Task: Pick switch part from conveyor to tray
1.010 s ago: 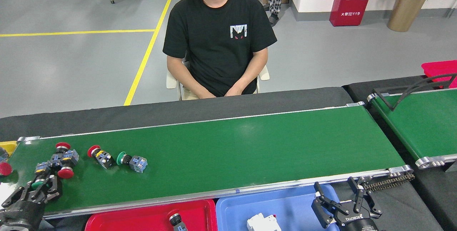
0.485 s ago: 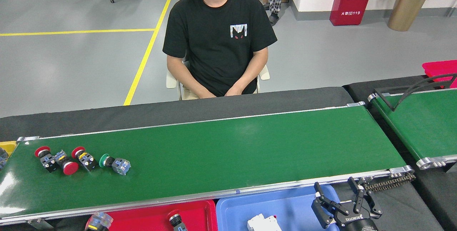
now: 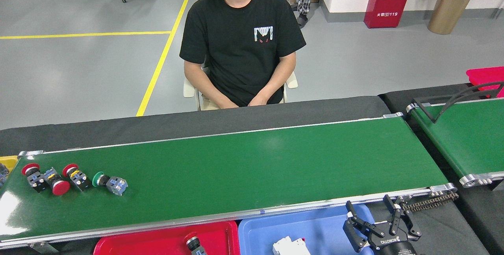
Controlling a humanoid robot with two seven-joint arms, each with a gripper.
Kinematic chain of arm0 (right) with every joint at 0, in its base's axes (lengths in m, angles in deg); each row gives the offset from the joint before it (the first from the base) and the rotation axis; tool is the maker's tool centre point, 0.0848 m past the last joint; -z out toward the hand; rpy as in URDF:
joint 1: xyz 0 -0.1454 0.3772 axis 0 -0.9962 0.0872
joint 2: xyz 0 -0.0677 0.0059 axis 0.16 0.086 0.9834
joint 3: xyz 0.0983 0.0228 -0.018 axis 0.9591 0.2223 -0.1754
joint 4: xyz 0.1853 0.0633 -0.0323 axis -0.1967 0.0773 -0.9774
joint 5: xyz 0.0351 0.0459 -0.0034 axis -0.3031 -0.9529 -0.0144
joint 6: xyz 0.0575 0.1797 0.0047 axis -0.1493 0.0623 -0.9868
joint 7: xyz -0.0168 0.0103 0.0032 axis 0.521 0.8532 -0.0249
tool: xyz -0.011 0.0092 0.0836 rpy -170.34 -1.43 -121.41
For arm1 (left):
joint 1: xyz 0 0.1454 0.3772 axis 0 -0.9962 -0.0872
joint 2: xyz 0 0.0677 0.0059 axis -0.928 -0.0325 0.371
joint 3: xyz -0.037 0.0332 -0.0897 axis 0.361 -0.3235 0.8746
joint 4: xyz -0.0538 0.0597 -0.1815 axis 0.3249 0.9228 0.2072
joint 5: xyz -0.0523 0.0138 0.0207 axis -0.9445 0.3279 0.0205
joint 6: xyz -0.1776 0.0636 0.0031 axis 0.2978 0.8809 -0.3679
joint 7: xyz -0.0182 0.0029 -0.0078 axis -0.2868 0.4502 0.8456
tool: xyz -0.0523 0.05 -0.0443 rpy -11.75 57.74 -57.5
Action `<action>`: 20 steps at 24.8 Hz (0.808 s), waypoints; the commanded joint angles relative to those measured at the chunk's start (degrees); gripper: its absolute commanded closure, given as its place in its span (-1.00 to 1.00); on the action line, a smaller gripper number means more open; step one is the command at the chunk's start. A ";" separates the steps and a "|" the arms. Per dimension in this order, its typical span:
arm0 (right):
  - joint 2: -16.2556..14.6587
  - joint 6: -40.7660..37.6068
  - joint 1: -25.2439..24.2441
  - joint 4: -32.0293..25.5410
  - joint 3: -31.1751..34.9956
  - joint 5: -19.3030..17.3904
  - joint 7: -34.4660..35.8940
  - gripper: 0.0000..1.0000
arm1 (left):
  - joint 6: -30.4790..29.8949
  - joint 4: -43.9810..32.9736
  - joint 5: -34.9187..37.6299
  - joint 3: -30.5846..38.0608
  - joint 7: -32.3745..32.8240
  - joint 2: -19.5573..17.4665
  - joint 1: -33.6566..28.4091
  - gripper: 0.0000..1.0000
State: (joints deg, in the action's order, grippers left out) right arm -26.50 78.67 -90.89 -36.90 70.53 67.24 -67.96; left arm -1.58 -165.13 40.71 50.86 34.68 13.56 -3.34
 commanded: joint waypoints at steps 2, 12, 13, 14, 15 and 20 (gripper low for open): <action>0.15 0.19 0.77 -0.92 0.55 0.08 0.42 -0.98 | 1.67 -0.44 0.09 -0.08 -0.48 -1.42 0.34 -1.00; -0.29 0.11 0.34 -0.83 0.63 0.08 0.42 -0.98 | 6.50 2.37 9.57 -11.51 8.48 -2.83 15.27 -1.00; -0.29 0.11 0.25 -0.83 0.55 0.08 0.42 -0.98 | 7.03 3.60 10.19 -11.51 8.48 -2.83 16.59 -1.00; -0.37 0.11 0.25 -0.83 0.55 0.08 0.51 -0.98 | 7.30 5.18 10.28 -11.51 8.48 -3.00 17.91 -1.00; -0.37 0.11 0.25 -0.83 0.55 0.08 0.51 -0.98 | 7.38 7.12 10.37 -11.51 8.48 -3.18 19.14 -1.00; -0.37 0.11 0.16 -0.74 0.55 0.08 0.51 -0.98 | 8.17 16.08 10.37 -10.71 8.48 -6.78 24.77 -1.00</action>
State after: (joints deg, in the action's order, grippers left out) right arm -26.48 78.94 -90.85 -36.91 70.77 67.25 -67.93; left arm 6.02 -149.72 50.95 39.81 43.27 7.86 20.38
